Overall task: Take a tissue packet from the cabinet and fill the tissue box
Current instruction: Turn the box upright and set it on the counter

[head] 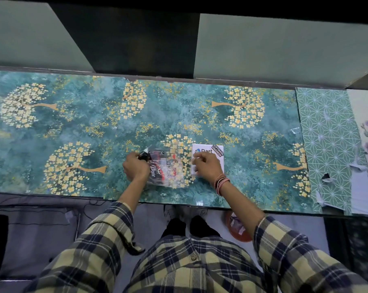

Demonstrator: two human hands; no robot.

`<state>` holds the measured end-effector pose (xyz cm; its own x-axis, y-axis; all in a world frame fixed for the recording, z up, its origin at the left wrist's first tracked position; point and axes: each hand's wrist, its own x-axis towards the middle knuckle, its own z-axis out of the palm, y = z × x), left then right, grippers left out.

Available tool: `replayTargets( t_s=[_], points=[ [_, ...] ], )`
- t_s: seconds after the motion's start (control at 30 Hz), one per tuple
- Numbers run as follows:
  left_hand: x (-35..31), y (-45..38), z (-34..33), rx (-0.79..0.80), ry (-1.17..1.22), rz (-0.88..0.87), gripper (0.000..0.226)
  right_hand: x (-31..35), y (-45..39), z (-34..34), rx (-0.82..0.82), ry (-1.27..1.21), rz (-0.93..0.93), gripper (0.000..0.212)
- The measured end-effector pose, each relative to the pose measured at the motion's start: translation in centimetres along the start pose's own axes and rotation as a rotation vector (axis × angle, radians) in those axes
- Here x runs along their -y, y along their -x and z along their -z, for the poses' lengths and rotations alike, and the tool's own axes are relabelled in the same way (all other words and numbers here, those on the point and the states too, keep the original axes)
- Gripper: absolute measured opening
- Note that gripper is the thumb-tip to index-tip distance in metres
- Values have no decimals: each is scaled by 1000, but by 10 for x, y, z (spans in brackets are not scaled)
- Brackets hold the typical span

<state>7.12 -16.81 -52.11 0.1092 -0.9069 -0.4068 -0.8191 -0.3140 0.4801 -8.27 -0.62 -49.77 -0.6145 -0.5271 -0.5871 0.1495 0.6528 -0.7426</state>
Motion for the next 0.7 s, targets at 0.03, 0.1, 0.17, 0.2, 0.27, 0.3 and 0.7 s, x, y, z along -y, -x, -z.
replayTargets(
  t_s=[0.03,0.1,0.17,0.2,0.27,0.3,0.7],
  points=[
    [-2,2,4,-6,55,-25,39,1,4,-4,86,-39,-26,25],
    [-8,5,11,-19,193,-55,41,6,12,-12,252,-157,-129,35],
    [-17,15,17,-4,361,-54,42,13,21,-19,389,-291,-274,55],
    [-21,23,19,24,446,-43,41,16,23,-23,436,-365,-334,60],
    [-27,40,21,159,614,-26,39,23,23,-27,451,-588,-392,59],
    [-28,50,22,267,673,-34,40,26,23,-27,426,-721,-391,57],
    [-31,72,28,486,200,-351,10,38,27,6,503,-560,-93,52]
  ],
)
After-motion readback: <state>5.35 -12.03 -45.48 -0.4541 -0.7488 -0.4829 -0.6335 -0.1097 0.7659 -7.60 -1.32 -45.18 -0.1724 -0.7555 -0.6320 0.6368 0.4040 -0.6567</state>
